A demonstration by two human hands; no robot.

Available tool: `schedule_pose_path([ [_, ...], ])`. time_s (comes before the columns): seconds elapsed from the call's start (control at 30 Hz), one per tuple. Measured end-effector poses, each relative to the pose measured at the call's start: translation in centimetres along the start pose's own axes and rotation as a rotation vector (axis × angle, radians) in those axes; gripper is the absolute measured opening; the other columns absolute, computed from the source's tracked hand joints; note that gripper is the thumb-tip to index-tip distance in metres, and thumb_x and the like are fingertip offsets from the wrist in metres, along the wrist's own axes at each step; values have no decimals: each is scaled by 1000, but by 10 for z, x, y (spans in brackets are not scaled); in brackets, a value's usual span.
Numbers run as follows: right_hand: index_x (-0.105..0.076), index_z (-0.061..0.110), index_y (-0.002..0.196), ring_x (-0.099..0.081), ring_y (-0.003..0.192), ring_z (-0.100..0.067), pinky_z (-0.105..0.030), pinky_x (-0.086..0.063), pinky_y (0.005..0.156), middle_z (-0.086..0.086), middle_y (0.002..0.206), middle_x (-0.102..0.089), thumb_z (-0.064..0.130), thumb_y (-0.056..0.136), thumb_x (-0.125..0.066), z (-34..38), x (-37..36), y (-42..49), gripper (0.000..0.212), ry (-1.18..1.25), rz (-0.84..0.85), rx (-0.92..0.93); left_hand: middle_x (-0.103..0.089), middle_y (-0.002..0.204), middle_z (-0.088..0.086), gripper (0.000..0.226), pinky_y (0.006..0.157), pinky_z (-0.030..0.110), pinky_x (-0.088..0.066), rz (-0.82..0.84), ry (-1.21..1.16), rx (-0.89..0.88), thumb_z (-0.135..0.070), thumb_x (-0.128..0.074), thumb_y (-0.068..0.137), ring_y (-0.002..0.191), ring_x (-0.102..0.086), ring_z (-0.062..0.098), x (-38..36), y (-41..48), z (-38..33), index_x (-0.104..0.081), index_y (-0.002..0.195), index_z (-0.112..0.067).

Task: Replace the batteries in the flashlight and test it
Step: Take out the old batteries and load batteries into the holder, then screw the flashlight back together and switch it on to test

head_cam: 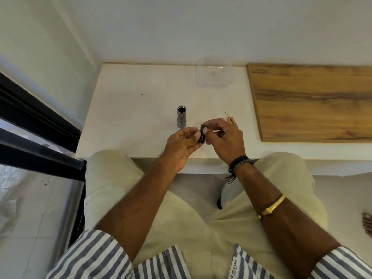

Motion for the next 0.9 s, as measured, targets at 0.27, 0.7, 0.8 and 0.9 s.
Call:
schedule_pose_path([
  [0.27, -72, 13, 103, -74, 87, -17, -30, -63, 73, -4, 92, -76, 10, 89, -74, -5, 2, 7, 15, 257, -54, -132, -73, 97, 15, 21, 80, 38, -61, -116, 174, -196, -10, -74, 87, 93, -73, 32, -3, 1, -4, -67, 103, -1],
  [0.7, -64, 11, 119, -69, 96, -33, -43, -65, 72, -25, 111, -63, 7, 100, -58, -11, -2, 10, 20, 576, 10, -304, -57, 105, 0, 53, 70, 15, -47, -443, 950, -578, -34, -73, 87, 79, -55, 7, 11, 32, -31, -55, 136, -24],
  [0.8, -62, 7, 122, -69, 90, -27, -39, -64, 74, -18, 103, -64, 0, 97, -61, -12, -2, 11, 26, 584, -31, -303, -56, 108, 3, 43, 70, 15, -47, -425, 959, -570, -32, -72, 89, 75, -55, 3, 15, 31, -30, -61, 129, -23],
  [0.9, -61, 6, 122, -73, 91, -28, -39, -64, 76, -20, 111, -68, -4, 91, -67, -15, -2, 11, 33, 589, -77, -324, -58, 113, 6, 38, 69, 13, -44, -418, 935, -586, -30, -72, 89, 83, -58, 10, 17, 29, -30, -64, 125, -21],
])
Point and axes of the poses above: each hand's wrist, its own y-axis towards the middle knuckle, its own x-axis out of the back of the hand, z = x × y, the point moved 1 cm from there along y, towards the middle knuckle
